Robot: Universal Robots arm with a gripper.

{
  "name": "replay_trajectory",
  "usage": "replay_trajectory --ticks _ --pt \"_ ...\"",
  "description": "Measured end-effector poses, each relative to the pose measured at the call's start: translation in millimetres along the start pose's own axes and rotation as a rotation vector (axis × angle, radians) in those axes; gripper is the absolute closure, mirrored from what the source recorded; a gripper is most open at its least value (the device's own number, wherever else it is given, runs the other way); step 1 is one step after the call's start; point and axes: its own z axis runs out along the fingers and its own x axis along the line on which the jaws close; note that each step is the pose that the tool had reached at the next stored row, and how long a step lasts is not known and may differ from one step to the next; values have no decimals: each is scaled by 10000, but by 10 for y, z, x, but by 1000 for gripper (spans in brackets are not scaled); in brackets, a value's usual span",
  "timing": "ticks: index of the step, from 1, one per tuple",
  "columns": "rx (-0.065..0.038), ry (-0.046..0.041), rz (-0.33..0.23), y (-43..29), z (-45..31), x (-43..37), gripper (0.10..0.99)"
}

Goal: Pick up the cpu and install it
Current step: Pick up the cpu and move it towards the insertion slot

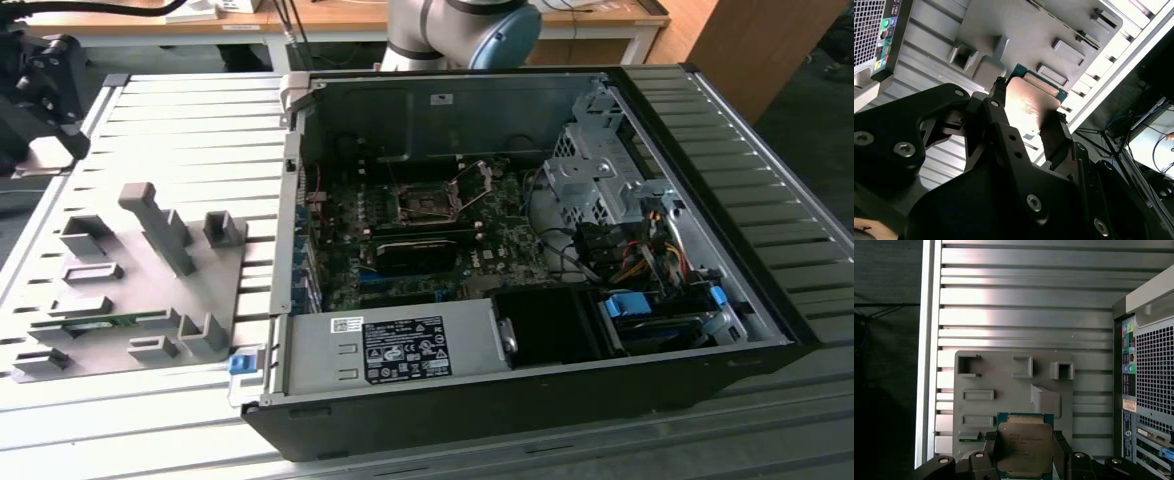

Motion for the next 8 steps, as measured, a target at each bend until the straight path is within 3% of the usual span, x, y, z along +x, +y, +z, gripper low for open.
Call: replay_trajectory --ticks 8 --pt "0 1 0 0 1 -181 561"
